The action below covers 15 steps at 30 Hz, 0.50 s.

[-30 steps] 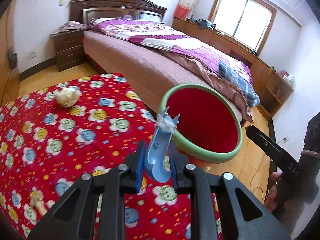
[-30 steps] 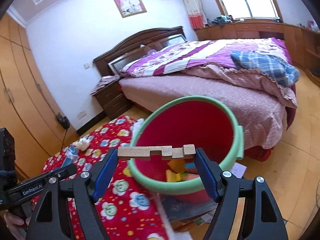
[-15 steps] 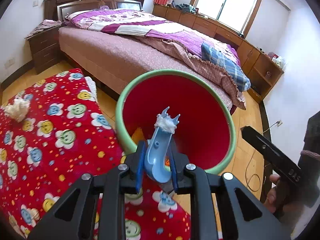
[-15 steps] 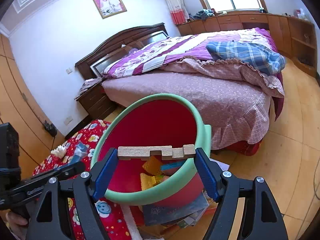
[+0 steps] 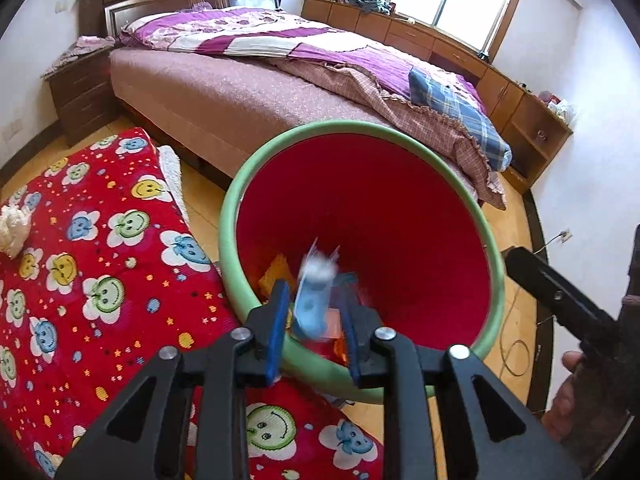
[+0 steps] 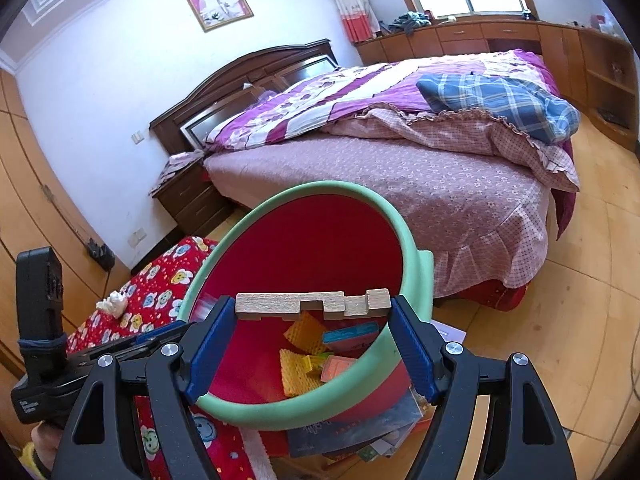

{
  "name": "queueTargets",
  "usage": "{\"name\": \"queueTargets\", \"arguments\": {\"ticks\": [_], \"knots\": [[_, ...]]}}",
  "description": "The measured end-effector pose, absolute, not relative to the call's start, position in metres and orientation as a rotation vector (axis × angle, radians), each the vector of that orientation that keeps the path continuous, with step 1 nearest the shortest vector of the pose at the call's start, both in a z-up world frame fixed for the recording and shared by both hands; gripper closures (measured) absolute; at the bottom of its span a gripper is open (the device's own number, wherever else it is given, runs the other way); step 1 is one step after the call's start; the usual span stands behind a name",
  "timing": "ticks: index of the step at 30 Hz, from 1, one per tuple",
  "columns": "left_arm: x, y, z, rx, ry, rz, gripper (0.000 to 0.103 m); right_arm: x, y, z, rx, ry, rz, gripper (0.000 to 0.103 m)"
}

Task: Collect trash
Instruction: 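Carry the blue piece and wooden stick over the red bucket and open both tools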

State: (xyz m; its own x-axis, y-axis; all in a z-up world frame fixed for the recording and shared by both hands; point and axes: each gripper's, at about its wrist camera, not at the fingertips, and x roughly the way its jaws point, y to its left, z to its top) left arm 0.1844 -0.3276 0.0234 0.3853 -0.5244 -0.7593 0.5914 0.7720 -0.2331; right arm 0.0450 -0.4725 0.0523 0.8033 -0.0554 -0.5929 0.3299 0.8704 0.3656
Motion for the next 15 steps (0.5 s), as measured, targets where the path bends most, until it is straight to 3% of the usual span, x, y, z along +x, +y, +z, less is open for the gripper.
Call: {"name": "queueTargets", "arguments": {"ticks": [3, 15], "knots": [[0.184, -0.325, 0.027, 0.075, 0.917, -0.706, 0.064, 0.049, -0.471, 0.05, 0.475, 0.615, -0.212, 0.025], [0.185, -0.292, 0.039, 0.022, 0.904, -0.615, 0.064, 0.067, -0.455, 0.041, 0.439, 0.678, -0.168, 0.024]]}}
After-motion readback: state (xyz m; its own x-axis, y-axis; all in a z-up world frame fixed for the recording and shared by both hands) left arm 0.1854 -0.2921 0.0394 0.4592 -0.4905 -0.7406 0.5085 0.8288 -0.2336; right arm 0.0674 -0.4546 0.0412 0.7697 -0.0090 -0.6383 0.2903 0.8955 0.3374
